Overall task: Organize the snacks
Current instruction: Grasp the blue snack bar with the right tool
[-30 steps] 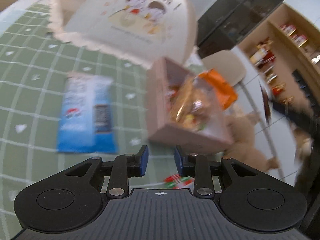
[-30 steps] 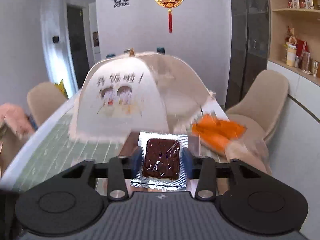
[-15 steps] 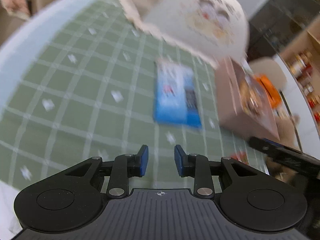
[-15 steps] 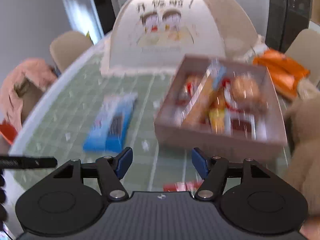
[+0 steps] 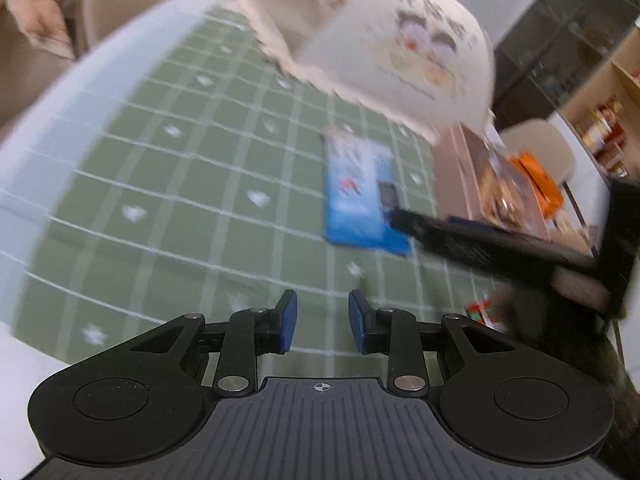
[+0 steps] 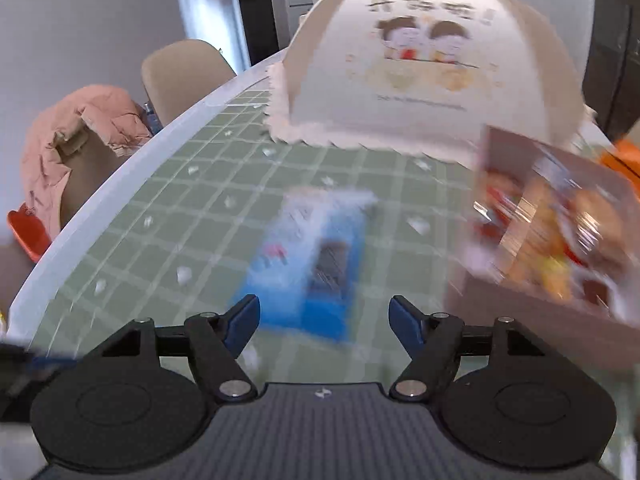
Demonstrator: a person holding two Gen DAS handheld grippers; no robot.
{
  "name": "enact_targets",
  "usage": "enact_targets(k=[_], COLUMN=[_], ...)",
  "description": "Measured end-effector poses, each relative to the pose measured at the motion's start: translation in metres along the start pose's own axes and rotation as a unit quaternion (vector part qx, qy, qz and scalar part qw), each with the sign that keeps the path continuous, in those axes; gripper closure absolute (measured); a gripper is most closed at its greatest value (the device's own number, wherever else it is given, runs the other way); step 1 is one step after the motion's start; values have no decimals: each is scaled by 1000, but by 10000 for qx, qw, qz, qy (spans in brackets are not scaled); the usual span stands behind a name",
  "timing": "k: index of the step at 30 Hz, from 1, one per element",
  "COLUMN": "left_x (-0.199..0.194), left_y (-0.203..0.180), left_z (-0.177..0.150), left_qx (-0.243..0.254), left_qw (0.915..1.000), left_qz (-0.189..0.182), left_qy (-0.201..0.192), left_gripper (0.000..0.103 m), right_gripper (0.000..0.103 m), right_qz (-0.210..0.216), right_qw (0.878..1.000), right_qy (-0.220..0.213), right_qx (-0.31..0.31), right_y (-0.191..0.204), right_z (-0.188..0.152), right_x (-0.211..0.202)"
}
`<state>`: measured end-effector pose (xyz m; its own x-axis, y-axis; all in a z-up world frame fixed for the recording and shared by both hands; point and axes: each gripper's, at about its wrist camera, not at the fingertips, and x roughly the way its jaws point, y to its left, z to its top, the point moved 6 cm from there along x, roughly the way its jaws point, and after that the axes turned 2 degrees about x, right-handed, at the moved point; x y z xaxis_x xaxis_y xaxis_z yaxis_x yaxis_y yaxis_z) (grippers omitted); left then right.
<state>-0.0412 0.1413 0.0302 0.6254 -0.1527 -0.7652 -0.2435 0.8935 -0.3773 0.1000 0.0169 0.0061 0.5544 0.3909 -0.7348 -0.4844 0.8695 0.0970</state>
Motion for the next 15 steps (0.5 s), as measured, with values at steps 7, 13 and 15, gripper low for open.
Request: enact_targets(k=[7,13,15], left_x=[-9,7,12], left_y=[40,43,35], left_z=[0,-9,-8], left_qx=[-499,-688,-565], left_qw=[9984,9972,9979], left_qz=[267,201,114], left_qy=[-77,219,282], left_gripper=[71,71,71], right_gripper=[27,16,24], right_qz=[-595,-284,-131], right_qw=[9972,9964,9962], right_qy=[440,630,688], right_qx=[-108,-490,-523], right_y=[18,33,30], right_z=[27,10,2], right_x=[74,76,61])
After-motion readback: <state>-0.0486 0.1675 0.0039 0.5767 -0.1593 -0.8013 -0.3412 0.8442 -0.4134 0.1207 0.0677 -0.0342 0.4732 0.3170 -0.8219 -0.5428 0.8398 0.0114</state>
